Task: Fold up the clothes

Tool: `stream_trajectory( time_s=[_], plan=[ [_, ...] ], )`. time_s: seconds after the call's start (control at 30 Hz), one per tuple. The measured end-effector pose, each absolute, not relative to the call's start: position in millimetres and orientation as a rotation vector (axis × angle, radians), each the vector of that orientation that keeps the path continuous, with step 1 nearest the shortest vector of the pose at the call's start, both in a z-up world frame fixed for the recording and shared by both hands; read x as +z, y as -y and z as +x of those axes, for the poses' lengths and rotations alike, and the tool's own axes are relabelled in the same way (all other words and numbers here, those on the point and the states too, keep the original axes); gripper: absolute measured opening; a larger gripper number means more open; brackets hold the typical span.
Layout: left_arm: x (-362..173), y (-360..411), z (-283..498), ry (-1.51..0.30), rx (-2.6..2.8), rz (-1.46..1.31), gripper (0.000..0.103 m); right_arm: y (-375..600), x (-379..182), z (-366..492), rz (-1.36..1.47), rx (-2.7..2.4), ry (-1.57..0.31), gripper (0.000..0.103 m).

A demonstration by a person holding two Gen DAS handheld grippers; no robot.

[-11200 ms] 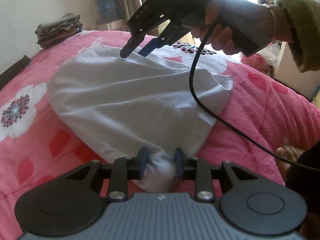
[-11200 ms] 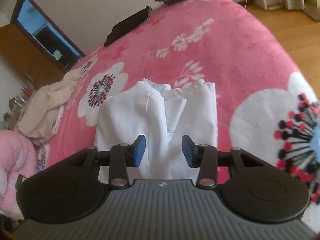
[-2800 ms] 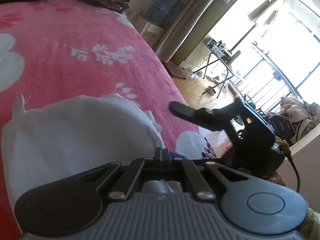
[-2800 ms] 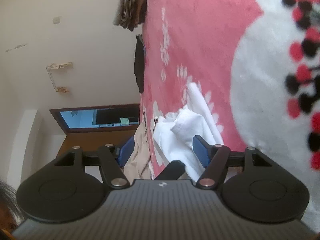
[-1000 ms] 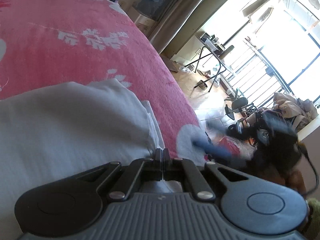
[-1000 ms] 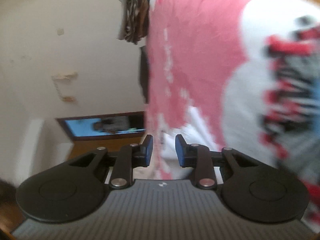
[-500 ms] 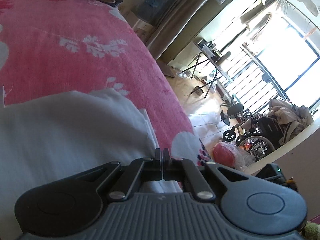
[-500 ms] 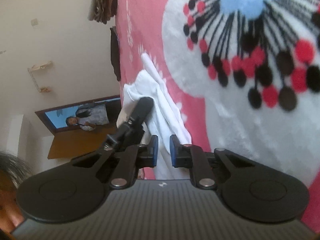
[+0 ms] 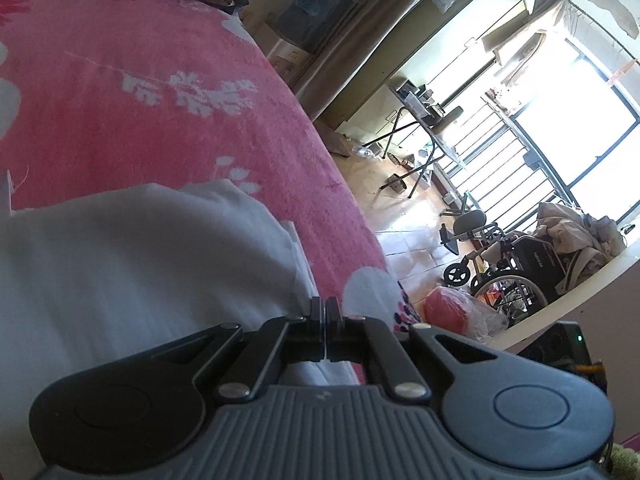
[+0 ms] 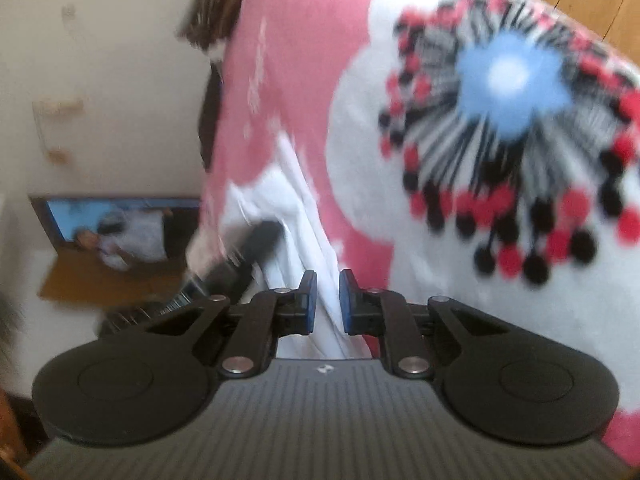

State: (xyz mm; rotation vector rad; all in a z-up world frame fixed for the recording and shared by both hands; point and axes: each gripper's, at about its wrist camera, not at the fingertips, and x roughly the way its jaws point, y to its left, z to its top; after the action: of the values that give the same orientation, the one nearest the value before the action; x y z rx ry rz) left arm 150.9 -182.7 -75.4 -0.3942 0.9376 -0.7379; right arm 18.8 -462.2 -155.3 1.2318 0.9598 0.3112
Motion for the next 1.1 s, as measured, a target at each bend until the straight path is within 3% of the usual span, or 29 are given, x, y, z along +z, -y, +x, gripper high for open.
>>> stream_trajectory(
  time_s=[0.7,0.9,1.1],
  plan=[
    [-100.2,206.0,157.4,-0.997,-0.747,-0.343,0.002,411.9,-109.3,72.9,0.713,0.457,-0.996,0.014],
    [-100.0,203.8,157.1,-0.998,-0.739,-0.35,0.002,448.9,-94.5,70.1,0.808,0.414,-0.86,0.014],
    [-96.0,199.6,157.1,-1.008,-0.73,-0.37,0.006,466.6,-115.6,82.4,0.959,0.313,-0.824,0.014]
  ],
)
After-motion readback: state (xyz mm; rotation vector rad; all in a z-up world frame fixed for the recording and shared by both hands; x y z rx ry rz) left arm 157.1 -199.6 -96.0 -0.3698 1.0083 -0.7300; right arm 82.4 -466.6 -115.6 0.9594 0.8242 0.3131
